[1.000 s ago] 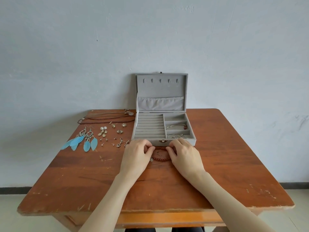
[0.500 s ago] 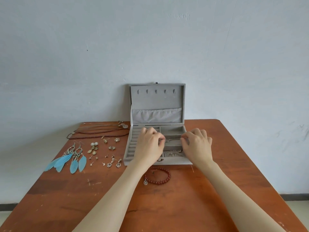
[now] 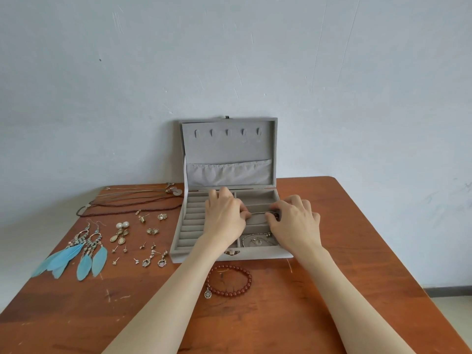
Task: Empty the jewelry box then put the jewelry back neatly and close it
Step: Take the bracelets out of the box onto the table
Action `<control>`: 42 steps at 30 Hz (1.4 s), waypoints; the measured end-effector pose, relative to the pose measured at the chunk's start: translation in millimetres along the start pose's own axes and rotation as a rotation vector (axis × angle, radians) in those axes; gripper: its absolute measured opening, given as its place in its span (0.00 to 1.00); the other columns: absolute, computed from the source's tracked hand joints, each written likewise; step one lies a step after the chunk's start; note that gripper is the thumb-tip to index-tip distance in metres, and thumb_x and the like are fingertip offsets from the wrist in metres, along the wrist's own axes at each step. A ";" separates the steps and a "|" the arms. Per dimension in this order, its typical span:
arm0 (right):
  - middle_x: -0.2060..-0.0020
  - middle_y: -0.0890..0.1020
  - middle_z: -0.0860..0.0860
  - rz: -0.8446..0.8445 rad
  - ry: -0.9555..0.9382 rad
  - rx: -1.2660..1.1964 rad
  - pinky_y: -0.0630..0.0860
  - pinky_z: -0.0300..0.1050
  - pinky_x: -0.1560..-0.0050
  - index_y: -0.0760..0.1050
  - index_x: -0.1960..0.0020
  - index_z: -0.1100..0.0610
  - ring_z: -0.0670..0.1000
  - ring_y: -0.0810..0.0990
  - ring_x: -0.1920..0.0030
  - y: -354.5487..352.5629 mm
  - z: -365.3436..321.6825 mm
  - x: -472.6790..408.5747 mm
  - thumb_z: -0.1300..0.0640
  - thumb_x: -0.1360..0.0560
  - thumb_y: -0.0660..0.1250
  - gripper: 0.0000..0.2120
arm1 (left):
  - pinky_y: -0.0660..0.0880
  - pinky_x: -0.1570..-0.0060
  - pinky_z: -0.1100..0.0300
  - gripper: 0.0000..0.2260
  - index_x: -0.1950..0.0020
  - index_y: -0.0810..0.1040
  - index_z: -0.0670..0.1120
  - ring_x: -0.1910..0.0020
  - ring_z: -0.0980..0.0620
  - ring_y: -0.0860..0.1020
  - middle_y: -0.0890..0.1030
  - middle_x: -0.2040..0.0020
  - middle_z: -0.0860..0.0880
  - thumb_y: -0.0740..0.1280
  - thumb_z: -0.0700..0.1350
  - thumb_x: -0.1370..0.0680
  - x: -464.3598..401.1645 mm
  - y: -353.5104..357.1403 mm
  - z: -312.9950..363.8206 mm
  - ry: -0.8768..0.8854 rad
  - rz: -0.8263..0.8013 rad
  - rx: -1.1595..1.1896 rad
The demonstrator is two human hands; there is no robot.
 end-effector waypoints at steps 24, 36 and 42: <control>0.67 0.83 0.48 0.022 -0.017 -0.863 0.75 0.36 0.61 0.76 0.57 0.59 0.43 0.80 0.62 -47.6 -4.2 36.3 0.62 0.25 0.65 0.02 | 0.71 0.62 0.69 0.03 0.55 0.75 0.52 0.67 0.64 0.77 0.79 0.61 0.54 0.64 0.44 0.23 41.5 -56.9 5.2 0.004 -0.087 0.766; 0.63 0.81 0.50 -0.124 0.028 -0.343 0.72 0.43 0.57 0.75 0.58 0.55 0.50 0.78 0.59 -35.9 30.4 95.0 0.56 0.26 0.65 0.04 | 0.67 0.65 0.77 0.04 0.57 0.78 0.50 0.67 0.61 0.74 0.81 0.64 0.54 0.65 0.45 0.24 113.7 -27.2 24.2 0.037 -0.077 0.435; 0.65 0.76 0.48 -0.051 -0.048 -0.227 0.69 0.42 0.60 0.76 0.56 0.57 0.50 0.74 0.61 -34.9 25.9 97.4 0.55 0.25 0.63 0.06 | 0.68 0.56 0.64 0.05 0.56 0.78 0.48 0.56 0.56 0.70 0.74 0.64 0.57 0.64 0.46 0.23 115.7 -18.3 28.2 0.153 0.019 0.216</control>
Point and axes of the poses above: each hand's wrist, its own x-axis away from the middle knuckle, its own y-axis out of the palm, z = x × y, the point moved 4 cm from there along -x, towards the middle knuckle
